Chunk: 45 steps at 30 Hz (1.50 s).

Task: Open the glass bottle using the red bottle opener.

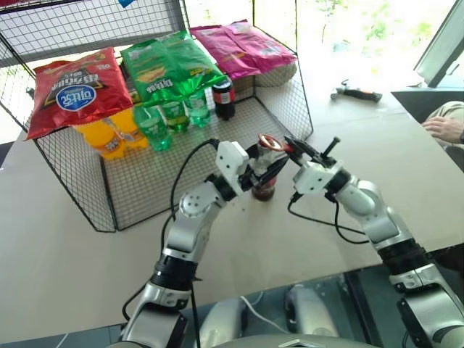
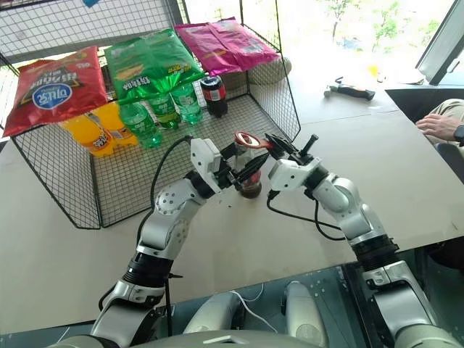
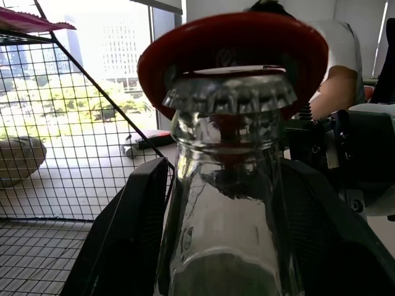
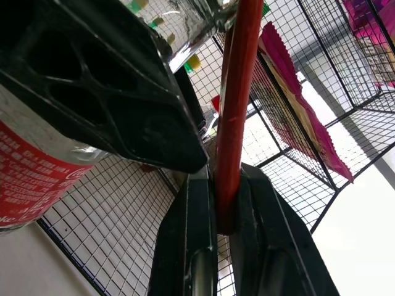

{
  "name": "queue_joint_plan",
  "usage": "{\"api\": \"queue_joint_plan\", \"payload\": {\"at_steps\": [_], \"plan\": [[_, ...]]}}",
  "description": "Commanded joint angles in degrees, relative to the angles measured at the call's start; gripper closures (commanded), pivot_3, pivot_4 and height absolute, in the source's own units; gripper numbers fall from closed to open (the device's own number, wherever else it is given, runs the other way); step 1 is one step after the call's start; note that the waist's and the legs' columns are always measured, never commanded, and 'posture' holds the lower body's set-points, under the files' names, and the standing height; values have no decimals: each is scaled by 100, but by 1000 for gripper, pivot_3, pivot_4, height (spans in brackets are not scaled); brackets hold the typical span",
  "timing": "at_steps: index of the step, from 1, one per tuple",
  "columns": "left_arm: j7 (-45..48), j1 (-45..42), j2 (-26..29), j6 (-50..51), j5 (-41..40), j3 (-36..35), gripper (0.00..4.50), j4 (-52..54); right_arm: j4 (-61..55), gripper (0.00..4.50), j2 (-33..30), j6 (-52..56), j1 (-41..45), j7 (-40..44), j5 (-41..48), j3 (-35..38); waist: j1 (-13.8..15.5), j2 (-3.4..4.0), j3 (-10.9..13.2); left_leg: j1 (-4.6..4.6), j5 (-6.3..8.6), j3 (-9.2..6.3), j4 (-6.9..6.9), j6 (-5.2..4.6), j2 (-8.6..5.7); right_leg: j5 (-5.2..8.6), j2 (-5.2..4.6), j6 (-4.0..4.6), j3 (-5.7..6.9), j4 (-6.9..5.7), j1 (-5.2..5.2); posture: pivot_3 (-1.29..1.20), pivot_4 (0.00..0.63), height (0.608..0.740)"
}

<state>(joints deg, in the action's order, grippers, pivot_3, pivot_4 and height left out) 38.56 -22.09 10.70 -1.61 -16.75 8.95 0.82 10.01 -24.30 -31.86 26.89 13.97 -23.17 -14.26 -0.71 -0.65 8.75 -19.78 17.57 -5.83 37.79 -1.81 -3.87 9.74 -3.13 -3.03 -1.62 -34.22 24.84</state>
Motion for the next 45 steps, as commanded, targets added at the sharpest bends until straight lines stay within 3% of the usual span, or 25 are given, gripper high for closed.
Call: {"api": "queue_joint_plan", "payload": {"at_steps": [1, 8, 20, 45], "plan": [[-23, -66, 12, -36, 40, -75, 1854, 71, -18, 4500, -40, -134, -168, 113, -247, -268, 1, -1, -1, 0, 0, 1, 3, 0, 0, 0, 0, 0, 0, -5, 0, 0, 150, 740], [-30, -90, -13, -41, 65, -72, 1854, 22, 85, 4500, -174, -498, -38, -283, -823, -337, 3, -1, -2, 2, 0, 3, 44, 0, -2, 0, 0, 0, -2, -42, -5, 0, 150, 740], [-16, -146, -18, -51, 113, -72, 1854, -125, 381, 4500, -813, -897, 828, -448, -1056, -97, 6, -4, -3, 3, 0, 11, 53, -1, -1, -5, 0, 7, -5, -47, -9, 0, 150, 740], [-56, -64, -26, -59, 134, -76, 1854, -142, 38, 4500, -904, -1049, 1424, -1118, -1262, 215, 0, -4, -3, 2, 0, 15, 52, -1, 0, -5, 2, 7, -11, -44, -6, 0, 150, 740]]}}
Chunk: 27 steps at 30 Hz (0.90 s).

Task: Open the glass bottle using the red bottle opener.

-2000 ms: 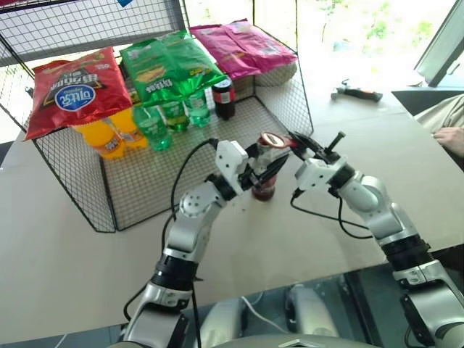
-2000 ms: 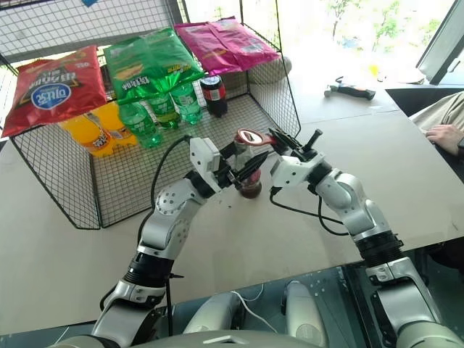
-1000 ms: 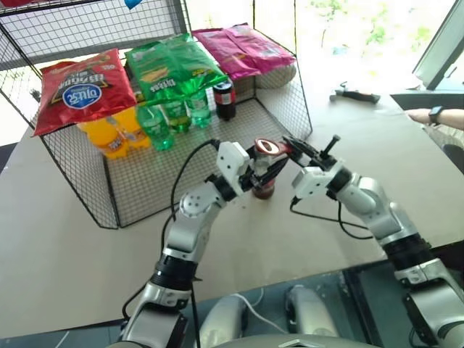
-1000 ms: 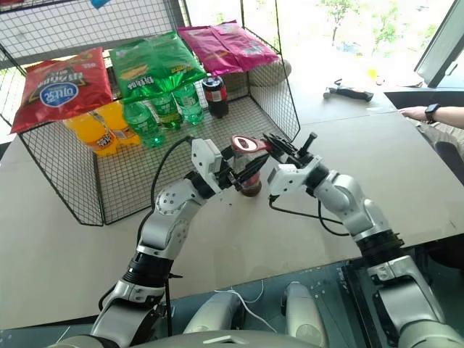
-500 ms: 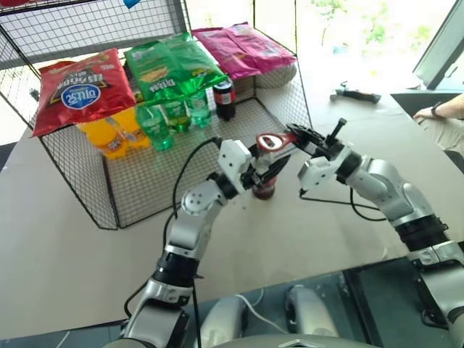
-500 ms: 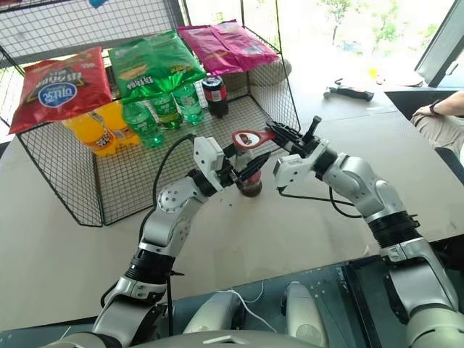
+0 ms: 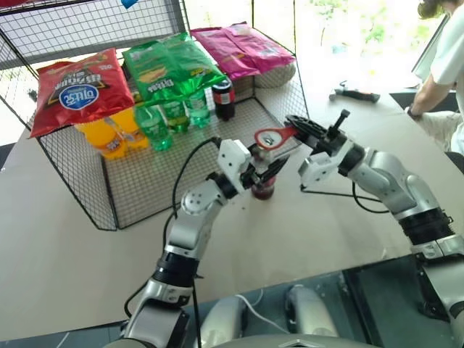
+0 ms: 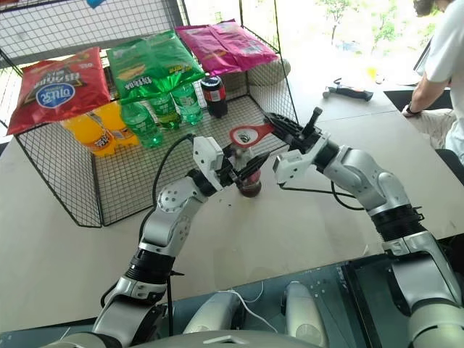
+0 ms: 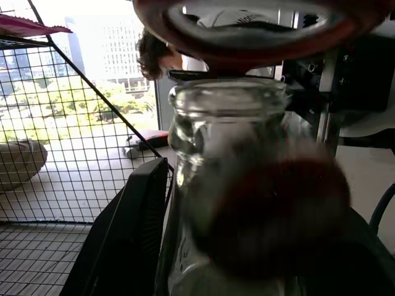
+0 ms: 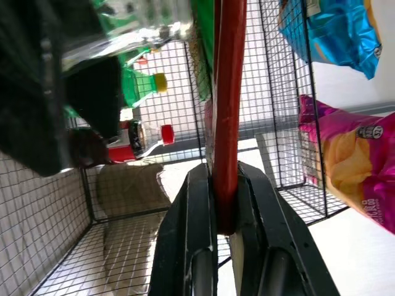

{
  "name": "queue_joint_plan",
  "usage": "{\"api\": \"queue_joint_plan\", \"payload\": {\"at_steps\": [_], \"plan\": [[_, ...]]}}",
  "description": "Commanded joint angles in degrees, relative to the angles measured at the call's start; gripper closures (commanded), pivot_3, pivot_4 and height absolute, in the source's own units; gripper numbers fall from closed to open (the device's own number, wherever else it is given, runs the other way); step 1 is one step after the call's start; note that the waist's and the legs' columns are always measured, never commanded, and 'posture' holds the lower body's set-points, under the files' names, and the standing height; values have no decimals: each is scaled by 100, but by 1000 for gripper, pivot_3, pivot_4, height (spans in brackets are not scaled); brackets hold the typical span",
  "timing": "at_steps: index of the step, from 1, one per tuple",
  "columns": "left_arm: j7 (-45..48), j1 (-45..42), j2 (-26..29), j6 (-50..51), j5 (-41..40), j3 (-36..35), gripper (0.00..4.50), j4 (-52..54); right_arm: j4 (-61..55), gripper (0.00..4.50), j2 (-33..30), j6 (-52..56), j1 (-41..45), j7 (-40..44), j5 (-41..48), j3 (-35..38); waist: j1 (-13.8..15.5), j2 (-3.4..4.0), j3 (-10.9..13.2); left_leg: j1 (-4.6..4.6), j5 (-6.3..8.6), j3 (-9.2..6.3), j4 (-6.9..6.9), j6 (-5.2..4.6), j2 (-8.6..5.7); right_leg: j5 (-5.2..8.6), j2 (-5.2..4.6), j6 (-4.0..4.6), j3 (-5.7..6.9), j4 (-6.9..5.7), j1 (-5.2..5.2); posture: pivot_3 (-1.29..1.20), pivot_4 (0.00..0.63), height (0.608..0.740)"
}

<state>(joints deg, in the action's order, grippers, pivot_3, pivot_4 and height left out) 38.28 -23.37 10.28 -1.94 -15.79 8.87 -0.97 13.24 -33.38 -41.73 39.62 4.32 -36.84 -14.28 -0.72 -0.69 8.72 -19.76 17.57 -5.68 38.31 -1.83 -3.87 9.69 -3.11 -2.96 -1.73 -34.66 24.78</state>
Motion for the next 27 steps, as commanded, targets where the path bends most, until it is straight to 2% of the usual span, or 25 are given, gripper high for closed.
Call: {"api": "queue_joint_plan", "payload": {"at_steps": [1, 14, 15, 17, 18, 19, 27], "plan": [[-31, 76, 18, -27, 35, -71, 1854, 44, -307, 4500, 17, -47, 151, -184, 104, 240, 1, 0, 0, 0, 0, 0, 0, 0, 0, 0, 0, 0, 0, 0, 0, 0, 150, 740], [16, 90, 14, -24, -54, -99, 1854, 81, -184, 4500, 238, 498, -167, -38, 714, 474, 0, -1, -1, -1, 0, 1, 0, 0, 0, 0, -1, 0, -2, 0, 0, 0, 150, 740], [24, 100, 22, -37, -44, -92, 1306, 83, -184, 4500, 249, 524, -199, -25, 737, 470, -1, -1, -1, -1, 0, 1, 0, -1, 0, 0, -1, 0, -2, 0, 1, 0, 150, 740], [-18, 115, -7, -54, -45, -113, 719, 85, -177, 4500, 259, 542, -240, -15, 751, 455, -2, -1, 0, -3, 0, 2, -1, -1, 0, 0, -1, 0, -3, 0, 4, 0, 150, 740], [-36, 117, -20, -60, -48, -127, 204, 83, -177, 4500, 263, 549, -249, -8, 755, 450, -1, -2, 1, -4, 0, 2, -1, -1, 0, 0, 0, 0, -3, -1, 6, 0, 150, 740], [-41, 121, -29, -58, -54, -134, 66, 83, -177, 4500, 264, 551, -256, 0, 760, 449, -1, -2, 1, -6, 0, 2, -1, -1, 0, 0, 0, 0, -3, -1, 8, 0, 150, 740], [5, 210, -15, -60, -75, -137, 66, 140, -115, 4500, 270, 610, -346, 67, 893, 476, 0, -2, 1, -6, 0, 3, -1, -1, 0, 0, -1, 0, -4, -2, 8, 0, 150, 740]]}}
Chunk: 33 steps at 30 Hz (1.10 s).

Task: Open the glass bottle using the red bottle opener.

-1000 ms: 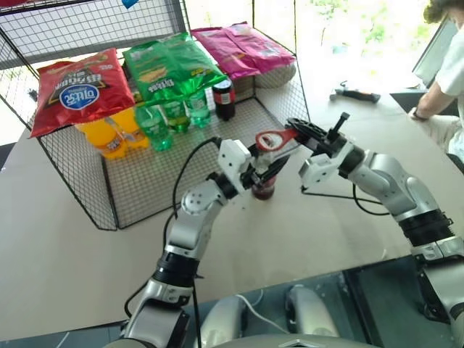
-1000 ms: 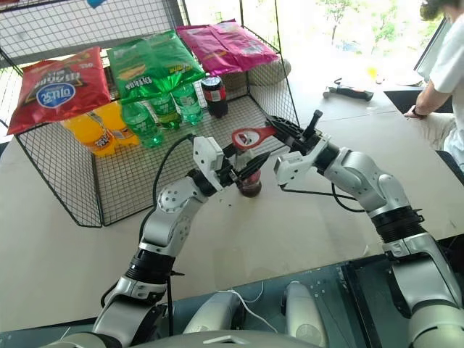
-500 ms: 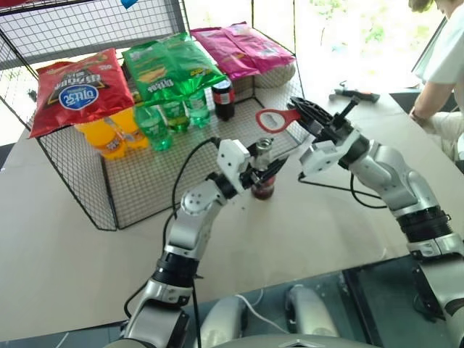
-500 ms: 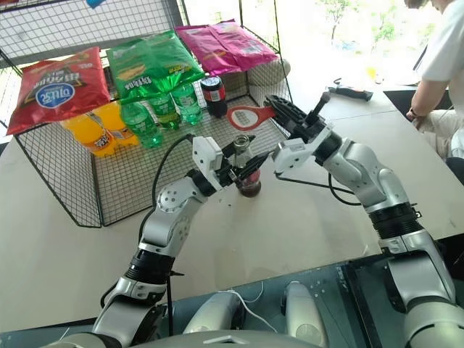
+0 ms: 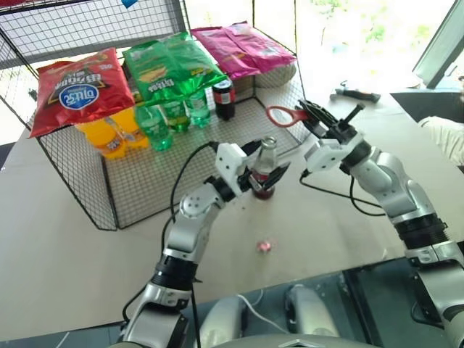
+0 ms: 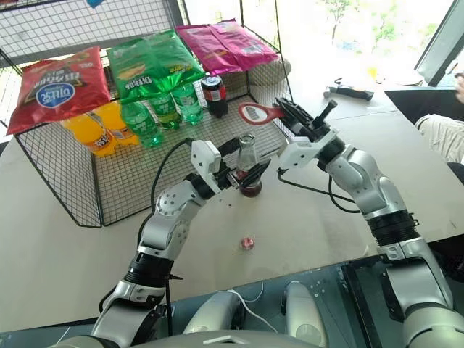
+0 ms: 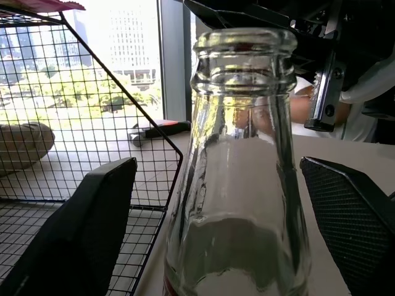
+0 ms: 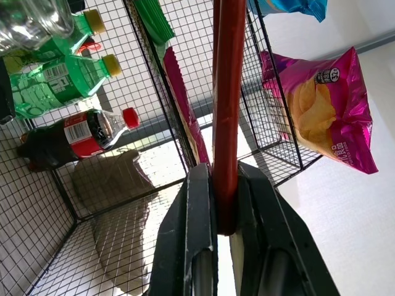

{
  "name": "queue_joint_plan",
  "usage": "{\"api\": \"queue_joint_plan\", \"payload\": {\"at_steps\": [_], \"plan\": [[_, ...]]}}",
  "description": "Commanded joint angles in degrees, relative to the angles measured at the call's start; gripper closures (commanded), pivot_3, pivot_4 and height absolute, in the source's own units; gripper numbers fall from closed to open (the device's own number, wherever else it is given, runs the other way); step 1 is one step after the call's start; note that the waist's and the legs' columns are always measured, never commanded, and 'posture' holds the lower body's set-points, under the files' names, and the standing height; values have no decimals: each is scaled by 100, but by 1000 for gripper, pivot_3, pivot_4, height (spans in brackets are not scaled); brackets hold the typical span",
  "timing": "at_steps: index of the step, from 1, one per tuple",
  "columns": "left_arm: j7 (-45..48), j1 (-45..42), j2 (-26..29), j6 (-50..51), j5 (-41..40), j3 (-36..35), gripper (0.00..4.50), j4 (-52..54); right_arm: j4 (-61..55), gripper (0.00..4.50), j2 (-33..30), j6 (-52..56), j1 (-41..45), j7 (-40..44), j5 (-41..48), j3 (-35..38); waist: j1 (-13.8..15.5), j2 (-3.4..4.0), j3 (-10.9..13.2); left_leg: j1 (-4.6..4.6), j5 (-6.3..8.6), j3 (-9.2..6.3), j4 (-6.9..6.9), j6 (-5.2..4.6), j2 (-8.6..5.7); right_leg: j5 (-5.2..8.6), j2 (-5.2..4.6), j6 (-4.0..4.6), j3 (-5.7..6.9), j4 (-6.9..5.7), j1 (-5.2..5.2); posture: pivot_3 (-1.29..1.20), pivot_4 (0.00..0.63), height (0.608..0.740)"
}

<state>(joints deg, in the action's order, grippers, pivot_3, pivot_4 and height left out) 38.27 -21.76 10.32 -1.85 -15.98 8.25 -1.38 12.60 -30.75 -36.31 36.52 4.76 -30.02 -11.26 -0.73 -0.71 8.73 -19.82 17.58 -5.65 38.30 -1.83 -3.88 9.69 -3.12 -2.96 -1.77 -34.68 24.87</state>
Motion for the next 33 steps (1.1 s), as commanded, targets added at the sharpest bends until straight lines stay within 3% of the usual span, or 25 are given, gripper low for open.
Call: {"api": "queue_joint_plan", "payload": {"at_steps": [1, 4, 10, 17, 20, 22, 24, 28, 31, 33], "plan": [[21, 106, 8, -50, -51, -61, 66, 225, -38, 4500, 55, 225, -122, 153, 406, 198, 0, 0, 0, 0, 0, 0, 0, 0, 0, 0, 0, 0, 0, 0, 0, 0, 150, 740], [67, 354, 146, -1, 0, -34, 66, 373, -109, 4500, 353, 1307, -658, 1023, 1469, 243, 1, -4, -3, 1, 0, -2, -2, 0, 2, 0, 0, 0, 0, 0, -1, 0, 150, 740], [119, 846, 422, 79, -25, -37, 66, 734, -1195, 4500, 934, 4223, -1629, 1678, 2793, 661, 11, 0, -1, -5, 2, -4, 0, -3, 3, -1, -5, 1, -2, -5, 4, 0, 150, 740], [144, 1474, 738, 243, -43, -99, 66, 1171, -2340, 4500, 925, 6660, -2235, 2333, 3926, 883, 10, 2, -1, -5, 3, -10, -2, -4, 4, 0, -4, 1, 6, -6, 5, 0, 150, 740], [115, 1746, 865, 191, 35, -154, 66, 1215, -2790, 4500, 976, 7891, -2306, 2533, 4813, 1238, 9, 2, -1, -4, 4, -7, -1, -5, 4, 0, -4, 0, 5, -5, 4, 0, 150, 740], [36, 1908, 887, 153, 61, -220, 0, 1236, -2987, 3626, 842, 8302, -2354, 2652, 5084, 1342, 11, 2, -1, -3, 5, -10, -1, -8, 5, 0, -4, 0, 7, -5, 2, 0, 150, 740], [-73, 2087, 888, 162, 35, -345, 0, 1323, -3147, 3043, 622, 8483, -2455, 2838, 5246, 1373, 17, 2, -1, -2, 14, -10, -1, -23, 5, 1, -4, 0, 11, -5, 1, 0, 150, 740], [-179, 2607, 945, 232, -92, -566, 0, 1626, -3320, 1099, 239, 8500, -2697, 3039, 5407, 1534, 18, 2, -1, -4, 12, -12, -1, -19, 5, 1, -5, -1, 15, 0, 0, 0, 150, 740], [-233, 3123, 1009, 300, -207, -789, 0, 1898, -3345, 67, -123, 8024, -2998, 3325, 5334, 1608, 17, 2, -1, -4, 13, -9, -1, -18, 5, 2, -7, -3, 14, 4, -1, 0, 150, 740], [-301, 3398, 1055, 363, -292, -976, 0, 2047, -3309, 24, -389, 7642, -3224, 3612, 5288, 1631, 19, 2, -1, -4, 15, -8, -1, -22, 6, 3, -9, -4, 14, 5, -2, 0, 150, 740]]}}
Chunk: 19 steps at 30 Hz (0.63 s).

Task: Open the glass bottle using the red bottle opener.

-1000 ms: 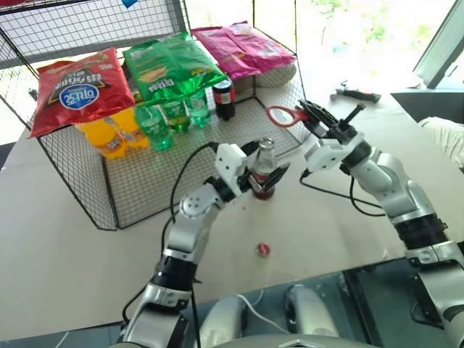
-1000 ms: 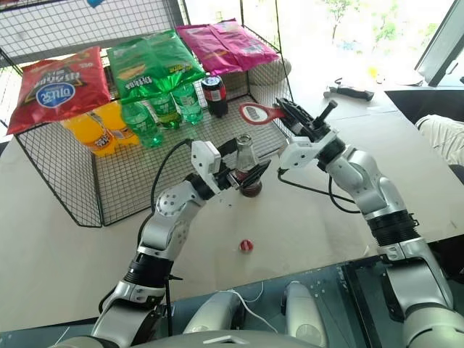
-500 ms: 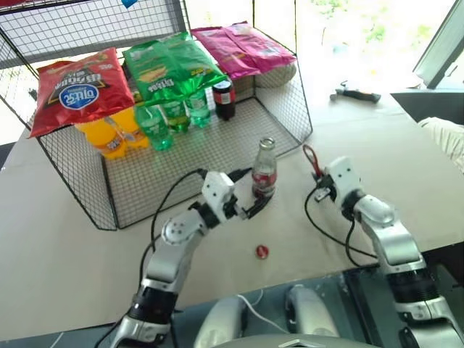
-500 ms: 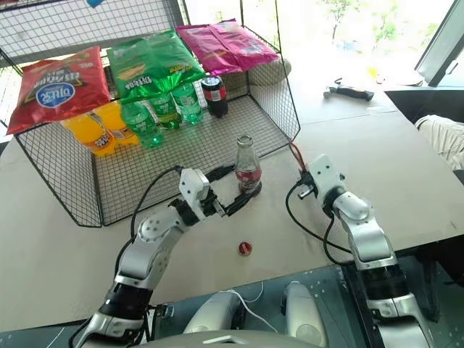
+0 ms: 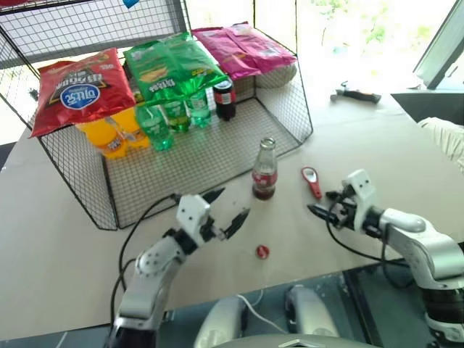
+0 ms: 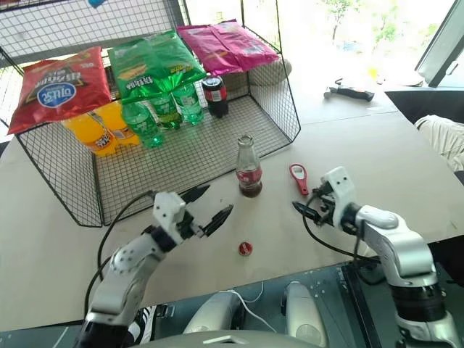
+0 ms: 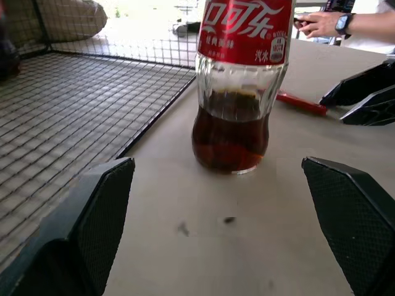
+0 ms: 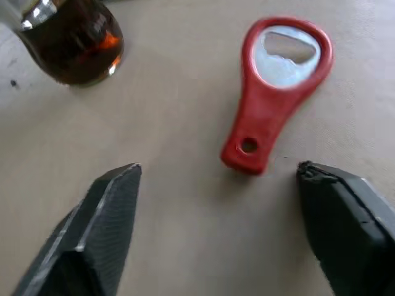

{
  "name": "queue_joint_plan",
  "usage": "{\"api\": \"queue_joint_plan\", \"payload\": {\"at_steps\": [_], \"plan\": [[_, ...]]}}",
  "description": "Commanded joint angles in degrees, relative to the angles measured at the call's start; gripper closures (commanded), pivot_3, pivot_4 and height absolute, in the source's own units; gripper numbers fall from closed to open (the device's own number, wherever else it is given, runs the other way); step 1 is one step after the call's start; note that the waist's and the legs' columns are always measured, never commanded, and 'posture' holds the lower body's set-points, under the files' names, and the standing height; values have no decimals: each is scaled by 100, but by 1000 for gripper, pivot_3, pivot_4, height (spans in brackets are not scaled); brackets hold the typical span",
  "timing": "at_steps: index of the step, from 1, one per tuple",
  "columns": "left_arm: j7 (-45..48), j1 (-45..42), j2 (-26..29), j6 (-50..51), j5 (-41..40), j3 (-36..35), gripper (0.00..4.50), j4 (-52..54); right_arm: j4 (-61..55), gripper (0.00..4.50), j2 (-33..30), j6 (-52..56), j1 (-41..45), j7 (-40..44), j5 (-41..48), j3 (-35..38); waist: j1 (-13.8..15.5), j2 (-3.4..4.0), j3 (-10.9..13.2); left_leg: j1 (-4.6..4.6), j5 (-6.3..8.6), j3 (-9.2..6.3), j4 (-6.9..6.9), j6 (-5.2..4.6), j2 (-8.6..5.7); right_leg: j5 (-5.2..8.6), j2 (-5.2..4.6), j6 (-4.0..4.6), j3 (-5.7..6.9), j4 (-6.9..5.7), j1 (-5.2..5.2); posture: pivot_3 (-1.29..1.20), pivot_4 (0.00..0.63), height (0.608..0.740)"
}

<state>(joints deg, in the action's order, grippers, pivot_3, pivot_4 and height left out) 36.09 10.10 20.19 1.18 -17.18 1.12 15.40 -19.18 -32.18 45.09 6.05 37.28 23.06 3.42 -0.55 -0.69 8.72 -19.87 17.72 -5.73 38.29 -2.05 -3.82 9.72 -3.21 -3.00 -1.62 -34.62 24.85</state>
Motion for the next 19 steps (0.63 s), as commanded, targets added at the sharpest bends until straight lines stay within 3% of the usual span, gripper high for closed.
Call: {"api": "queue_joint_plan", "payload": {"at_steps": [1, 9, 19], "plan": [[-133, 332, 101, 102, -203, -386, 0, 425, -94, 24, -375, -868, -323, 544, -95, 170, 4, -1, 1, 0, 8, 0, 0, -13, 0, 0, 0, 0, 1, 0, -1, 0, 150, 740], [-316, 899, 312, 410, -215, -774, 0, 771, 532, 24, -304, -3096, -1003, 1635, 195, 802, 11, -4, 2, 11, 10, -1, 8, -18, 3, 13, 2, -23, 7, 1, -21, 0, 150, 740], [-306, 1724, 421, 531, -440, -1318, 0, 1137, 1464, 24, -623, -3803, -926, 2132, 183, 1109, -4, -6, 4, 11, 11, 2, 6, -19, 4, 7, -2, -8, 3, 1, -19, 0, 150, 740]]}}
